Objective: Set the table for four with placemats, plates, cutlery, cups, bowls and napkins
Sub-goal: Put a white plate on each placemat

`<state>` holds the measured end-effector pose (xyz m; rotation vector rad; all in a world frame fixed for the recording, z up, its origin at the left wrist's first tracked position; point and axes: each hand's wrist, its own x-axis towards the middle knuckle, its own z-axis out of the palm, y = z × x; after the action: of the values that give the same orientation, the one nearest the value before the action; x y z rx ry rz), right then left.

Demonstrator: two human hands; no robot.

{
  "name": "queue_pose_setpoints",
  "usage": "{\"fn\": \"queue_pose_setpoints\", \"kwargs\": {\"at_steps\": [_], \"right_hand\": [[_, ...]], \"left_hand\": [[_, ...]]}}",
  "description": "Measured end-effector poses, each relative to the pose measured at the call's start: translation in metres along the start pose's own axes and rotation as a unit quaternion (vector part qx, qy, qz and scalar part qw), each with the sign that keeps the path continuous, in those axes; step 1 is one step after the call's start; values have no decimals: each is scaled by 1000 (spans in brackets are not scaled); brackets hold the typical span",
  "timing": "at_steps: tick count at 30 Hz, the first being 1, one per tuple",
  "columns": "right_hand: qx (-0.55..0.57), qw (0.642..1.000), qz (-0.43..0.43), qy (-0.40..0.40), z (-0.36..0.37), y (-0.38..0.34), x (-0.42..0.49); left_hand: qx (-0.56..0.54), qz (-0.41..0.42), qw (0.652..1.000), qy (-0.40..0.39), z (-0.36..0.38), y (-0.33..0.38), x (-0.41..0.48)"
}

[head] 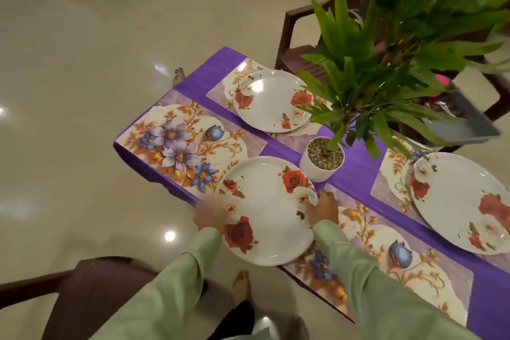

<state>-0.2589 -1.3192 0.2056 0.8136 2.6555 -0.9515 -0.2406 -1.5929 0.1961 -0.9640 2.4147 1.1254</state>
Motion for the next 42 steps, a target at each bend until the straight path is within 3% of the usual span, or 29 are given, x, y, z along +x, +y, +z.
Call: {"fn": "queue_pose_setpoints", "kwargs": {"at_steps": [4,12,16,19,23,27,32,42], "right_hand": [[1,998,60,5,2,8,-2],[-18,997,53,59,-8,9,-14],[81,992,62,72,-20,12,-26],[161,983,20,88,-42,24,-43],[208,968,3,142,-83,65,-63],[263,954,29,142,-127,114,-77],[274,946,49,167,-166,176,-91],[225,941,191,164,-163,267,-111]], "left_hand": [[-61,9,998,25,-10,-6,3],[-80,56,995,23,-16,-9,-8],[-75,70,995,11,-13,-7,-28],[-71,83,994,-5,-5,-1,-55],[-76,82,992,-57,15,18,-97],[-24,143,984,-99,41,46,-132],[-45,142,981,-126,77,80,-167],[211,204,932,-212,151,105,-189]]}}
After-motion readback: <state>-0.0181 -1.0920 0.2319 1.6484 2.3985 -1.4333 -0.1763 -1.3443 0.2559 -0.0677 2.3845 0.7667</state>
